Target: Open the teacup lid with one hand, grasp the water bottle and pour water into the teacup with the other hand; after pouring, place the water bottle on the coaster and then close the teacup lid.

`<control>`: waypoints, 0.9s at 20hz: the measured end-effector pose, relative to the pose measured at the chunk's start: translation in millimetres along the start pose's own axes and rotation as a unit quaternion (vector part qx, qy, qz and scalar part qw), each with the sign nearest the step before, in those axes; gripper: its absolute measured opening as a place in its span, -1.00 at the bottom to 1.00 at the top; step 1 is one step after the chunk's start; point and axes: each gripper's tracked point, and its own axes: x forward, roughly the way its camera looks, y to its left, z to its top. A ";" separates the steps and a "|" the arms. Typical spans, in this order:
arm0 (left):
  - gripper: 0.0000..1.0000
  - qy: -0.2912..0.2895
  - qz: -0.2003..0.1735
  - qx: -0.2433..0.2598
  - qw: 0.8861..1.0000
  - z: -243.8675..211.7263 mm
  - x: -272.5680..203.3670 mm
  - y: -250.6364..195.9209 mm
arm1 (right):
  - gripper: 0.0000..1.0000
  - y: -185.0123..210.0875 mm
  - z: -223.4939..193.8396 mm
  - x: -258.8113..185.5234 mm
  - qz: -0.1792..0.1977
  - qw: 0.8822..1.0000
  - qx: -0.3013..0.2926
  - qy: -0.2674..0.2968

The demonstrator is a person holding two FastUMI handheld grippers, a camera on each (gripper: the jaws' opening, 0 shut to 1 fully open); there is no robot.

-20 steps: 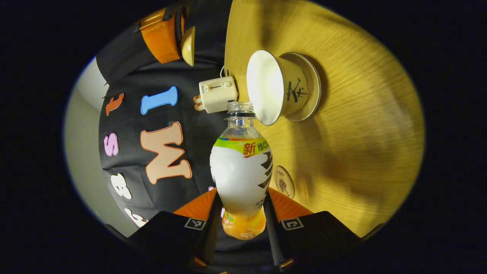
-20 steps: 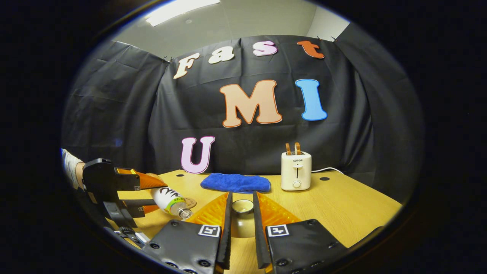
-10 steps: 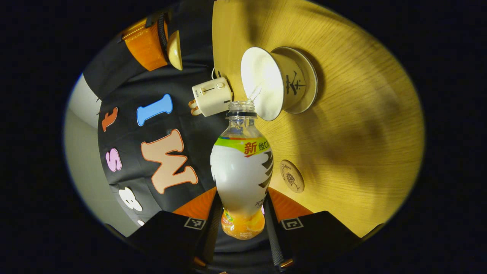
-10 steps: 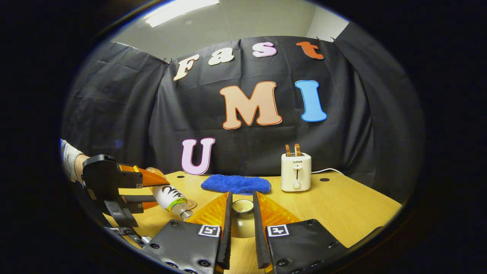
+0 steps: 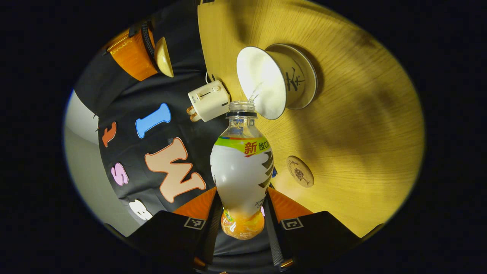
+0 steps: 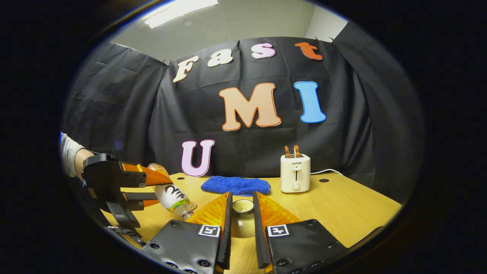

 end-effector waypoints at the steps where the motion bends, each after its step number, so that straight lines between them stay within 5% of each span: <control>1: 0.14 0.001 0.000 0.006 1.000 -0.8 0.2 0.7 | -0.39 0.0 0.1 -0.3 0.000 1.000 0.001 0.000; 18: 0.13 -0.008 0.022 0.095 0.995 7.1 -2.5 34.9 | -0.39 7.5 -5.6 1.3 0.009 1.000 -0.006 0.005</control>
